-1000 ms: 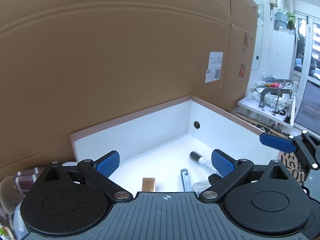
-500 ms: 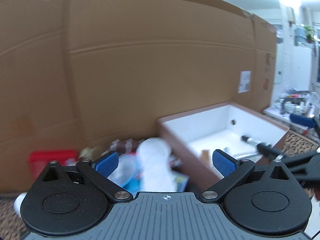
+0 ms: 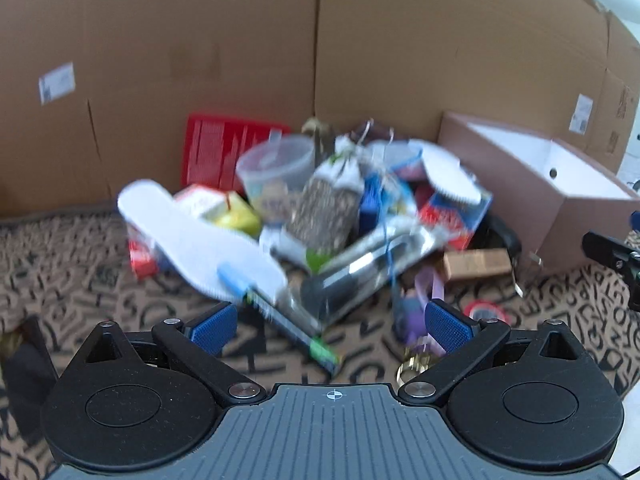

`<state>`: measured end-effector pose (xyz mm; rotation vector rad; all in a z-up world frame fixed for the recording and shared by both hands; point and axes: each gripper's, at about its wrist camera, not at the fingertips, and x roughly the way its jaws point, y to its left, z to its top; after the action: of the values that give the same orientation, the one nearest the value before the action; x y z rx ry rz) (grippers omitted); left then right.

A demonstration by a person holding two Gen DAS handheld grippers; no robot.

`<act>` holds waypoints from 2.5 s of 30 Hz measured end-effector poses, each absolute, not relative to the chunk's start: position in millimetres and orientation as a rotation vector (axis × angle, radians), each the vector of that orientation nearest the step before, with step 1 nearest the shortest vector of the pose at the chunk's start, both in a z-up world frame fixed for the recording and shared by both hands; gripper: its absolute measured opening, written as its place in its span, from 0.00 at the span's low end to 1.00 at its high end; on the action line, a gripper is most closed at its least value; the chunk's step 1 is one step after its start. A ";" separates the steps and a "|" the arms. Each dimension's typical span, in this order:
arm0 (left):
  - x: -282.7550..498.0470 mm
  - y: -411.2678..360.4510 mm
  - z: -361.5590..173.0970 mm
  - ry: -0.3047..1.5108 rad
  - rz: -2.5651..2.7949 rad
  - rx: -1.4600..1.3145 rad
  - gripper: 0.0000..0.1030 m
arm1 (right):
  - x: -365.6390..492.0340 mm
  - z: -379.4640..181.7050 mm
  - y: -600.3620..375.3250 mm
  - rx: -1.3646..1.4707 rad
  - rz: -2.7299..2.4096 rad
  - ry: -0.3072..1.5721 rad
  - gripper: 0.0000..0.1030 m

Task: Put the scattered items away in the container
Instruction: 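Withdraw both tools from the pink box back to the pile, then close the left tool on the light blue marker while the right tool grasps the red tape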

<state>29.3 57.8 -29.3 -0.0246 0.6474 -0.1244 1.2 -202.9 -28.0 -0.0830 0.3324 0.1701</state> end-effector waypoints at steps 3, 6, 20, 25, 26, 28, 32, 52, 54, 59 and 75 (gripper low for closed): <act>25.9 55.0 -41.5 0.670 -0.144 -0.007 1.00 | 1.0 -40.3 -194.2 -0.037 0.195 0.386 0.99; 26.4 50.5 -51.3 0.685 -0.158 0.014 1.00 | 5.5 -50.3 -189.0 -0.021 0.211 0.435 0.99; 38.0 35.2 -65.4 0.713 -0.266 0.025 0.99 | 22.0 -78.1 -180.1 -0.025 0.222 0.563 0.98; 41.1 42.2 -66.2 0.720 -0.259 -0.005 0.98 | 29.8 -82.2 -176.7 -0.027 0.233 0.586 0.88; 41.9 45.1 -66.5 0.724 -0.251 -0.014 0.98 | 31.5 -83.4 -176.4 -0.025 0.234 0.592 0.87; 43.7 51.1 -67.1 0.732 -0.234 -0.032 0.98 | 34.9 -85.8 -176.3 -0.014 0.238 0.605 0.81; 47.1 61.3 -67.6 0.741 -0.201 -0.063 0.98 | 39.5 -87.2 -174.9 0.003 0.251 0.612 0.70; 82.4 84.3 -80.2 0.793 -0.070 -0.186 0.19 | 42.6 -100.1 -157.9 -0.070 0.251 0.621 0.57; 79.6 85.1 -79.6 0.798 -0.068 -0.182 0.16 | 41.8 -98.1 -159.1 -0.068 0.252 0.627 0.55; 64.9 87.9 -77.5 0.812 -0.077 -0.157 0.13 | 32.8 -92.9 -161.5 -0.071 0.251 0.626 0.49; 31.2 91.3 -70.2 0.840 -0.082 -0.092 0.48 | 15.0 -73.6 -173.1 -0.030 0.336 0.636 0.11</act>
<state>31.2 91.3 -70.2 -0.0918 0.8396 -0.0820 15.0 -173.1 -73.6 -0.0299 0.6355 0.3361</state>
